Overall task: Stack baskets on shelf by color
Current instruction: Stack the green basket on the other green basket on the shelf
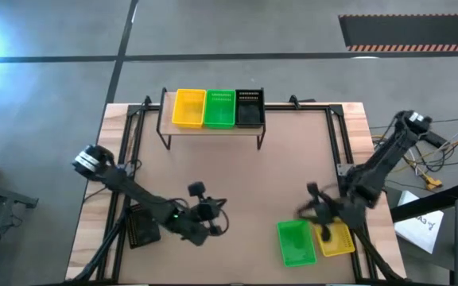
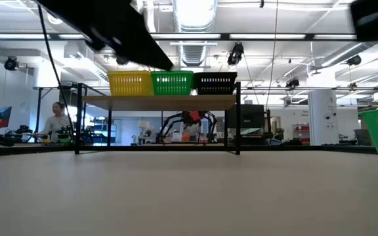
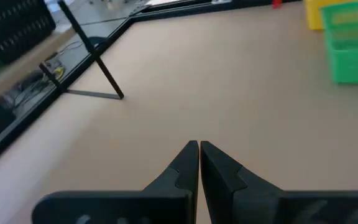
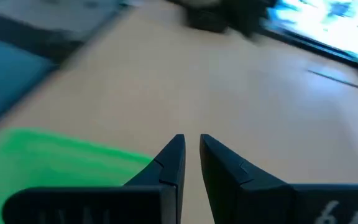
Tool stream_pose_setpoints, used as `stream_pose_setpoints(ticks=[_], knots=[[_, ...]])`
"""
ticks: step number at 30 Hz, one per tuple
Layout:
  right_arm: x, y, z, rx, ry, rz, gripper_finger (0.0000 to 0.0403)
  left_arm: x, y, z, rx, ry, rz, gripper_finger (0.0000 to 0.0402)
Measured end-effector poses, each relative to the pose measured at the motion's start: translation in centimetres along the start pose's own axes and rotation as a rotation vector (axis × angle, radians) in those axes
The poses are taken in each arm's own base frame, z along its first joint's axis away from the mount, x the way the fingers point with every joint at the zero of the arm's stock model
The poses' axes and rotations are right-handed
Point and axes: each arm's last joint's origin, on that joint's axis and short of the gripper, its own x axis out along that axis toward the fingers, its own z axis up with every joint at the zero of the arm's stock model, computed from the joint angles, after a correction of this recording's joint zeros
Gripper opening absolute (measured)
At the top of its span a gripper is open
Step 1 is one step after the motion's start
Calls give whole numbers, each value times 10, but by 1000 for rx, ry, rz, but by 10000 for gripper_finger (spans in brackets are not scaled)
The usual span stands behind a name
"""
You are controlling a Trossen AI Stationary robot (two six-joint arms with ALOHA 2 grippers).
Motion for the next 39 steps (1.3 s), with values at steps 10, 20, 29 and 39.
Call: stream_pose_setpoints(ticks=[10, 20, 29, 39], knots=[[-1, 57, 21, 316, 174, 268, 43, 59, 22, -1, -115, 50, 22, 0], [31, 98, 50, 308, 536, 93, 127, 76, 38, 0, -93, 72, 46, 0], [66, 134, 46, 96, 728, 162, 168, 76, 37, -7, -78, 87, 36, 0], [86, 113, 32, -97, 805, 85, 57, 75, 36, -5, -74, 69, 28, 0]])
